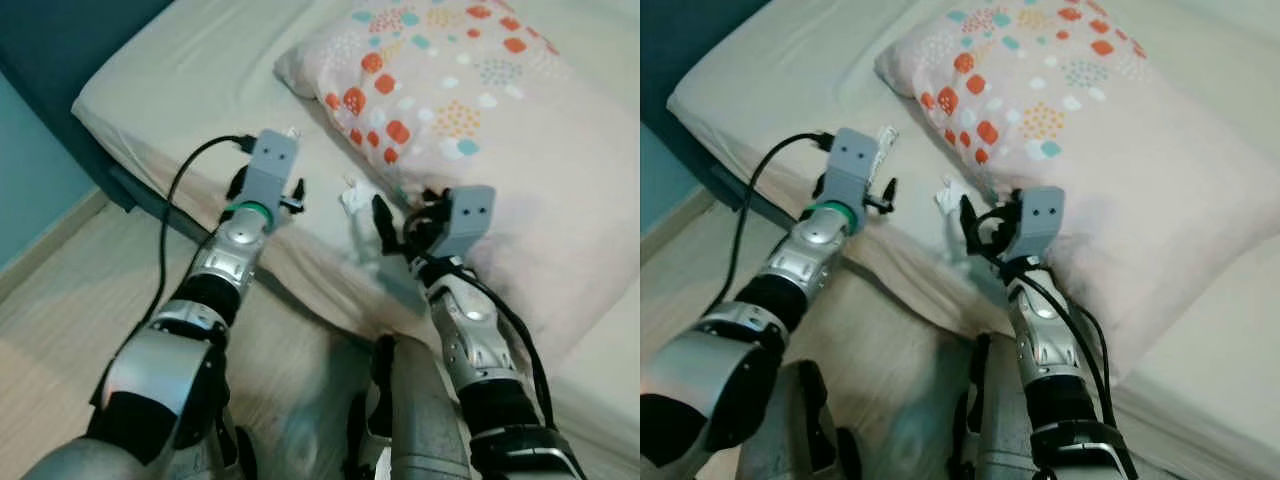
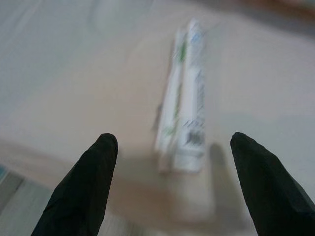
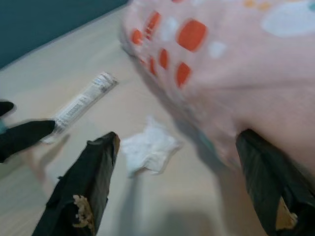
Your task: Clean up the room
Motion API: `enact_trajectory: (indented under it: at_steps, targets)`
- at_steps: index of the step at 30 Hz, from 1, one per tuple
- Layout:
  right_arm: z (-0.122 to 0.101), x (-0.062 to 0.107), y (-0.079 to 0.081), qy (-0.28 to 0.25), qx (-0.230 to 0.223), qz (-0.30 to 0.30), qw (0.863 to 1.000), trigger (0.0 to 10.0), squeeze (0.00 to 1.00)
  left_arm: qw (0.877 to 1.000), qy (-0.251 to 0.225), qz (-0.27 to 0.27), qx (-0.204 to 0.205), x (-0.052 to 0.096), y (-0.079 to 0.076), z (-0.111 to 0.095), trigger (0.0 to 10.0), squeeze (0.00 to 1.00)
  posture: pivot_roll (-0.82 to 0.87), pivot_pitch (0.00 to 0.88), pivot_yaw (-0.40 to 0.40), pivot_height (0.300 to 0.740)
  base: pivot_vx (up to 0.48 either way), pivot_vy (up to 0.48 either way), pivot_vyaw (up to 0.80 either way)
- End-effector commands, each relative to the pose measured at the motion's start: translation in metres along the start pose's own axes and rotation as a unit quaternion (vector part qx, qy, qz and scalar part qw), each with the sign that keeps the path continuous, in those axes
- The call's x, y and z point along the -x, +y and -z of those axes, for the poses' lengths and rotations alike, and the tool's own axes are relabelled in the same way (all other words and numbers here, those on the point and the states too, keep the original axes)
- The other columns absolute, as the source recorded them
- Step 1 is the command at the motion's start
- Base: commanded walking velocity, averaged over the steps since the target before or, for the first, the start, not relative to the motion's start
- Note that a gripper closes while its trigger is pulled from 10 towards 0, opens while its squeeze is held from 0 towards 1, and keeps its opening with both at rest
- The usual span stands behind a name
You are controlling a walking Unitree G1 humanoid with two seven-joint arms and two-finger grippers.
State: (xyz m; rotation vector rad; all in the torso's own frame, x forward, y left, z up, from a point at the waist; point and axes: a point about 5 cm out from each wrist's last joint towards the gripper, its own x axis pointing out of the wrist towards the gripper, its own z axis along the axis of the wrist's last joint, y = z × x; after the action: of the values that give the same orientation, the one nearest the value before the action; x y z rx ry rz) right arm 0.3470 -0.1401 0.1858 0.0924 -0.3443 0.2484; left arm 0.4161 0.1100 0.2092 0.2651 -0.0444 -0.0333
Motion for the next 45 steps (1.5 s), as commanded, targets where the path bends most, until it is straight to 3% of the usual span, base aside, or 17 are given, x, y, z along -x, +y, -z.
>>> enact_trajectory:
  at_steps: [1,2,9,15,16,17,18,19,20,22,32,45]
  targets:
    - [0.001,0.007,0.0,0.006,0.002,-0.003,1.0,10.0,0.0,1.0,0.021,0.0,0.003,0.001,-0.004,0.008,10.0,1.0,-0.09,0.442,0.033,0.541,0.0,0.0,0.0]
    - [-0.002,0.009,0.001,0.0,0.003,-0.009,1.0,10.0,0.0,1.0,0.023,0.002,0.017,0.001,-0.004,0.008,10.0,0.0,-0.12,0.454,0.025,0.541,0.0,0.0,0.0]
    - [-0.01,0.018,-0.001,-0.004,0.011,-0.02,1.0,10.0,0.0,0.997,0.025,0.034,0.072,0.0,-0.017,0.002,10.0,0.0,-0.19,0.485,0.004,0.541,0.0,0.0,0.0]
    - [-0.012,0.025,-0.002,0.008,0.012,-0.021,1.0,10.0,0.0,0.998,0.007,0.028,0.064,-0.002,-0.018,-0.009,9.9,0.0,-0.22,0.505,-0.007,0.541,0.0,0.0,0.0]
    - [-0.013,0.027,0.0,0.01,0.012,-0.021,1.0,10.0,0.0,0.998,0.0,0.02,0.051,-0.002,-0.017,-0.012,7.1,0.0,-0.23,0.51,-0.01,0.541,0.0,0.0,0.0]
    - [-0.013,0.027,0.0,0.01,0.012,-0.021,1.0,10.0,0.0,0.998,0.0,0.02,0.051,-0.002,-0.017,-0.012,7.1,0.0,-0.23,0.51,-0.01,0.541,0.0,0.0,0.0]
    - [-0.013,0.029,0.002,0.012,0.01,-0.022,1.0,10.0,0.0,1.0,-0.003,0.009,0.027,-0.003,-0.016,-0.013,1.5,0.0,-0.24,0.516,-0.013,0.541,0.0,0.0,0.0]
    - [-0.013,0.029,0.002,0.012,0.01,-0.022,1.0,10.0,0.0,1.0,-0.003,0.009,0.027,-0.003,-0.016,-0.013,1.5,0.0,-0.24,0.516,-0.013,0.541,0.0,0.0,0.0]
    - [-0.015,0.03,0.004,0.012,0.008,-0.023,1.0,10.0,0.0,1.0,-0.005,0.001,0.01,-0.003,-0.015,-0.013,0.0,0.0,-0.24,0.523,-0.015,0.541,0.0,0.0,0.0]
    - [-0.015,0.033,0.006,0.017,0.004,-0.024,1.0,10.0,0.0,1.0,-0.003,-0.007,-0.008,-0.003,-0.016,-0.013,0.0,0.0,-0.24,0.527,-0.016,0.541,0.0,0.0,0.0]
    - [-0.017,0.036,0.006,0.028,-0.003,-0.022,0.999,10.0,0.0,1.0,0.003,-0.03,0.003,-0.002,-0.015,-0.009,0.0,0.0,-0.25,0.531,-0.022,0.541,0.0,0.0,0.0]
    - [-0.013,0.036,0.006,0.037,-0.007,-0.02,0.999,10.0,0.0,0.995,-0.025,-0.093,-0.006,-0.004,0.01,-0.015,0.0,0.0,-0.19,0.497,-0.005,0.541,0.0,0.0,0.0]
